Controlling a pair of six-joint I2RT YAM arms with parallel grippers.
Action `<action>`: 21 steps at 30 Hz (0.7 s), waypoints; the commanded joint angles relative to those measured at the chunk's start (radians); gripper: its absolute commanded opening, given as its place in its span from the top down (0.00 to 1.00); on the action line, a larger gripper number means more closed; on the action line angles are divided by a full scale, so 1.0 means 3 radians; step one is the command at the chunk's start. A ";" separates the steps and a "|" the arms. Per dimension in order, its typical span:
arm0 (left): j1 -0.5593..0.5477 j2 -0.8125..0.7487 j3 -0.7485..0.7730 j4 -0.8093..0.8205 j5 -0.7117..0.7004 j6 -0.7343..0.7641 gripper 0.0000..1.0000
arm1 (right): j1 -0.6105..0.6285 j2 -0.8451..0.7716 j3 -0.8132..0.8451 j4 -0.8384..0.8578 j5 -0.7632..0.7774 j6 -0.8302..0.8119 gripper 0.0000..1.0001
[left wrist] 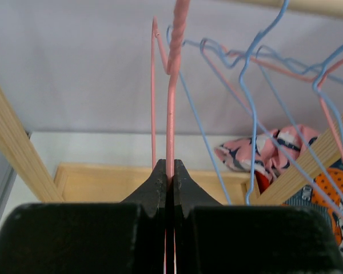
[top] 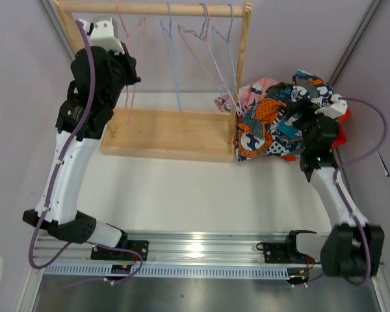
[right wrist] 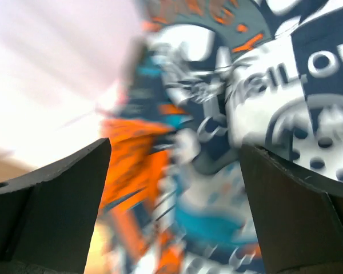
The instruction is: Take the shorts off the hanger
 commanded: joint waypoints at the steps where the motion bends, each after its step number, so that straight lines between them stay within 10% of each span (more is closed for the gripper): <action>1: 0.0056 0.0299 0.0487 0.0192 0.0050 0.0212 1.00 | 0.0121 -0.0838 -0.0329 0.0225 -0.0107 0.0197 0.01; 13: 0.0179 0.1553 0.1419 0.0152 0.0199 0.0131 1.00 | 0.0474 -0.2659 -0.0918 -0.1002 -0.0342 0.0391 0.01; 21: 0.0184 0.0935 0.0211 0.0289 0.0275 -0.0187 0.85 | 0.0516 -0.2788 -0.0780 -0.1376 -0.0363 0.0309 0.01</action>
